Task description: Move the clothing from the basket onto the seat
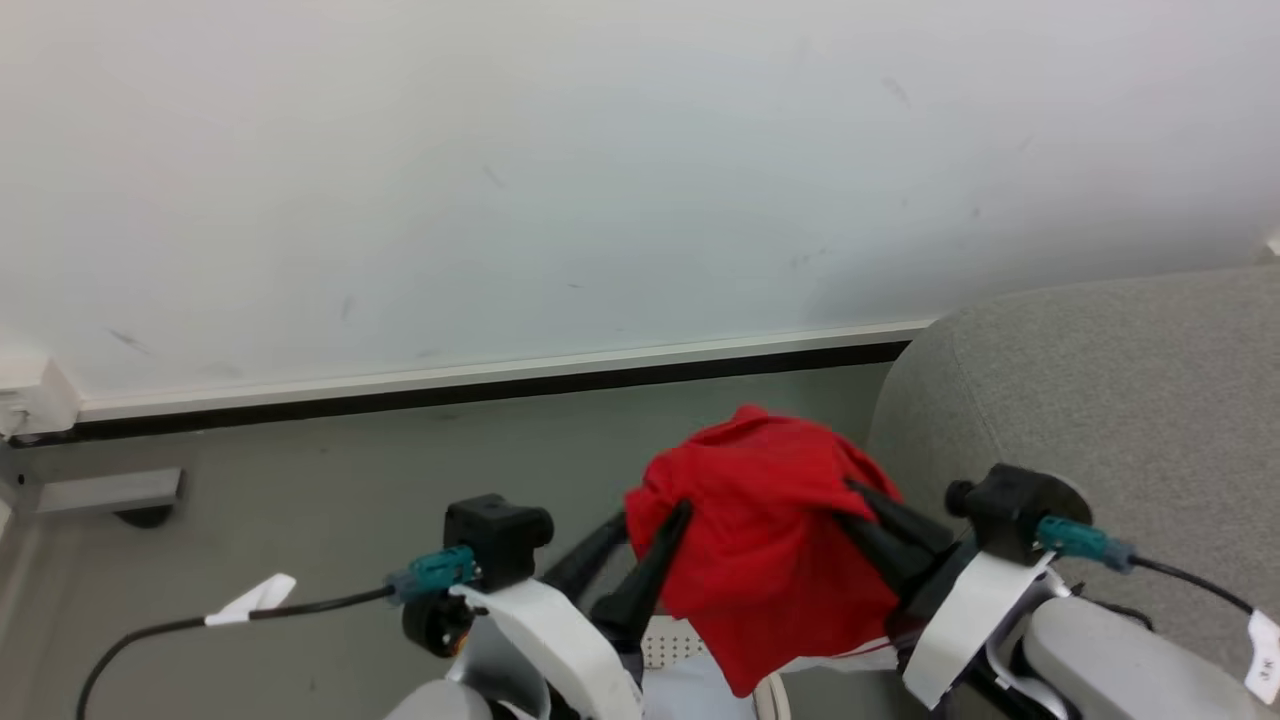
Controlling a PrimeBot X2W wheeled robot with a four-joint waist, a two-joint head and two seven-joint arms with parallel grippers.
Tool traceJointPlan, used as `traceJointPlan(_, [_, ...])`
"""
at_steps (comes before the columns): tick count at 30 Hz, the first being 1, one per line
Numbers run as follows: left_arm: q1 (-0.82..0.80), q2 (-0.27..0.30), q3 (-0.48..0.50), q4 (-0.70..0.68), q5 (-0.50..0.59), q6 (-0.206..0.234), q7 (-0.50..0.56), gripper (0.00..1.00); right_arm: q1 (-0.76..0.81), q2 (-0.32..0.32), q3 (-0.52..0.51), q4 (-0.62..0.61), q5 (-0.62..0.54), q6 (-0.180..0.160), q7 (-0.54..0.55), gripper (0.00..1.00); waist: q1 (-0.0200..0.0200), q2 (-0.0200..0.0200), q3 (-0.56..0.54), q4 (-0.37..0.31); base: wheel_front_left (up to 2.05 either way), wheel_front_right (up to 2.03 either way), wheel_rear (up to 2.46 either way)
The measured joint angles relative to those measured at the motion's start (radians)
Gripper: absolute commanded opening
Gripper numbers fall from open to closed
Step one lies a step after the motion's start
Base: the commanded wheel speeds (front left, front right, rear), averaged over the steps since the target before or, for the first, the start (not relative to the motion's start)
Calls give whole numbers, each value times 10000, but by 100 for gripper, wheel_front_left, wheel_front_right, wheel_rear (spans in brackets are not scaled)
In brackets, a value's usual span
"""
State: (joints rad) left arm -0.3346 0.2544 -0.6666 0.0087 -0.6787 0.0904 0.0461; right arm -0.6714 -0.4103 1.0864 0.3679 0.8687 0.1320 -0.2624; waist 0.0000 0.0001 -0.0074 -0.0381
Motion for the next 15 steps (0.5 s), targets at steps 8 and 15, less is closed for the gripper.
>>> traceJointPlan(8, [34,-182,-211,907,504,-52,-867,100,219,-451,-1193,-207,-412,0,0,0,0,0,46,-365,0,0,0])
traceJointPlan(15, [36,-451,-593,1496,740,-201,-1361,100,445,-888,-1896,-318,-679,0,0,0,0,0,121,-796,0,0,0])
